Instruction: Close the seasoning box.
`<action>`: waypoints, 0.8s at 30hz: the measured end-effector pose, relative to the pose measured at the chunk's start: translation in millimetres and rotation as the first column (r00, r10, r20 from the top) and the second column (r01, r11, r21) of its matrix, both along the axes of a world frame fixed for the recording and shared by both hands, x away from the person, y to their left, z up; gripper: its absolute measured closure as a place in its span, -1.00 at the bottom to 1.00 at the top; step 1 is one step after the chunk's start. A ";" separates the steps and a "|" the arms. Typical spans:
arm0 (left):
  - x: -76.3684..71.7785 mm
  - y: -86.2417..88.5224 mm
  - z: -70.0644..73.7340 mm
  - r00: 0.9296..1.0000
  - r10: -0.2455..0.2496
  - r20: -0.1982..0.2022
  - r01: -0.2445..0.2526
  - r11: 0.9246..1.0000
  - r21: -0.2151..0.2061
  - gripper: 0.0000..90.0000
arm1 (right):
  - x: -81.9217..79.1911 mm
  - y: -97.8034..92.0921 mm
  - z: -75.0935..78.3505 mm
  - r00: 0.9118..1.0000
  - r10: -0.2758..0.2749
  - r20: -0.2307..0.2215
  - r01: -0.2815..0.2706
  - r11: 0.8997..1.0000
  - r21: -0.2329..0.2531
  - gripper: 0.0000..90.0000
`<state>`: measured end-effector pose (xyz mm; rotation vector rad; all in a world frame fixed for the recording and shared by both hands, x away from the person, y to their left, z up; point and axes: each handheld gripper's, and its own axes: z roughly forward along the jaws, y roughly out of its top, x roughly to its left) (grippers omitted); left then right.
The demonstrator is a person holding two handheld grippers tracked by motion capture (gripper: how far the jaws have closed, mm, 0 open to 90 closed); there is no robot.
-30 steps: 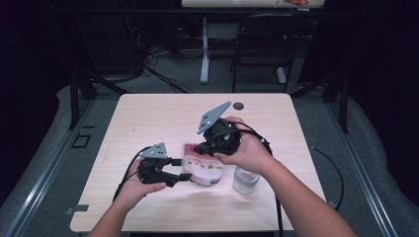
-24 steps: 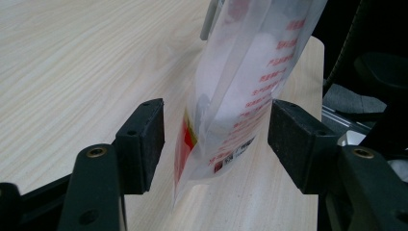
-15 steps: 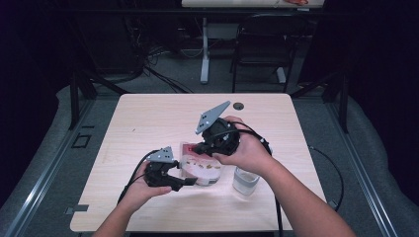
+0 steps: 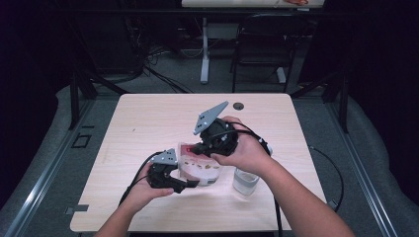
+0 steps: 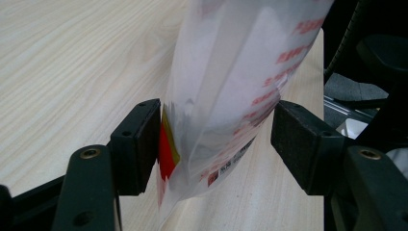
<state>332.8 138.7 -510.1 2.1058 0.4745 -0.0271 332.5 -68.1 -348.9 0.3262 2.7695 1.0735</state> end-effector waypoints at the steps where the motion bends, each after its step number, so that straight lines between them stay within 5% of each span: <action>1: 0.2 0.4 0.2 1.000 0.001 -0.001 -0.001 1.000 0.001 -0.22 | 0.0 0.1 0.1 1.000 0.000 0.001 0.000 1.000 0.001 1.00; 24: 1.0 -2.3 -6.0 1.000 0.000 -0.007 -0.001 0.999 -0.032 -0.24 | -3.3 -1.6 10.3 1.000 0.000 0.020 0.000 1.000 0.018 1.00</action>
